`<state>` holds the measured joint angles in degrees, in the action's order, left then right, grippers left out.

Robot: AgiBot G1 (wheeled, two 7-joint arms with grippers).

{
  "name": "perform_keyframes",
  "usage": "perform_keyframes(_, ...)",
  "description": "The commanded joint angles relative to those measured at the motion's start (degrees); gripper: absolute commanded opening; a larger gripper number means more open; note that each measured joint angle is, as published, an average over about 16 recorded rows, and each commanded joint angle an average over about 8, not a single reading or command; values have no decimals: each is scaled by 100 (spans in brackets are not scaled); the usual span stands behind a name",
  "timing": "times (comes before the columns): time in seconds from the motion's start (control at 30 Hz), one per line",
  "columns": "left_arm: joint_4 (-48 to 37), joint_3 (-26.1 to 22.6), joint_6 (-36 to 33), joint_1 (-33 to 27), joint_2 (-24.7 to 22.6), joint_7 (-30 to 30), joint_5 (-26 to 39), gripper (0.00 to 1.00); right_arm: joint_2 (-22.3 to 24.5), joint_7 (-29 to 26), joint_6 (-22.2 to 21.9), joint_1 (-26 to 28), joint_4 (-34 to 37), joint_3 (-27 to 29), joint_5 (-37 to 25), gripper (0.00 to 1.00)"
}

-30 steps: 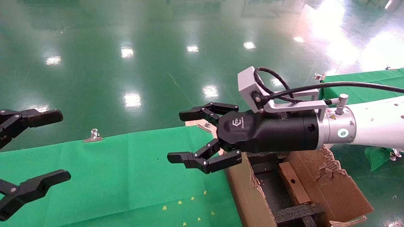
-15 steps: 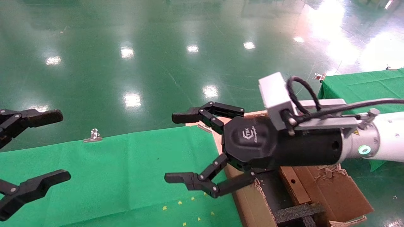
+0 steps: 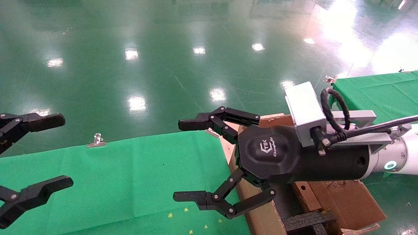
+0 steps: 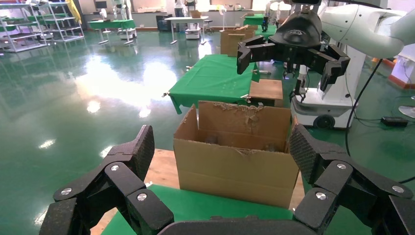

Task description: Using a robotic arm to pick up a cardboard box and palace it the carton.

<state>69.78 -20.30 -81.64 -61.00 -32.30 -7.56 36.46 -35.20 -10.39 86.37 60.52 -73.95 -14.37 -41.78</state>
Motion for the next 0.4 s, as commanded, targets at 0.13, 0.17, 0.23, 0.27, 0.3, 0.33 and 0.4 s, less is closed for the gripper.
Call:
perform_keyframes(0.13, 0, 0, 0, 0, 0, 0, 0, 100, 5, -13, -24, 37, 14, -61, 0, 100)
perform_keyframes(0.17, 0, 0, 0, 0, 0, 0, 0, 100, 6, -16, -28, 43, 17, -71, 0, 100)
perform_keyframes(0.23, 0, 0, 0, 0, 0, 0, 0, 100, 8, -20, -36, 54, 20, -89, 0, 100)
perform_keyframes(0.27, 0, 0, 0, 0, 0, 0, 0, 100, 9, -22, -39, 59, 22, -96, 0, 100)
perform_keyframes(0.3, 0, 0, 0, 0, 0, 0, 0, 100, 10, -24, -42, 63, 23, -104, 0, 100)
perform_keyframes(0.33, 0, 0, 0, 0, 0, 0, 0, 100, 10, -25, -43, 66, 24, -107, 0, 100)
perform_keyframes(0.4, 0, 0, 0, 0, 0, 0, 0, 100, 11, -26, -45, 70, 26, -114, 0, 100)
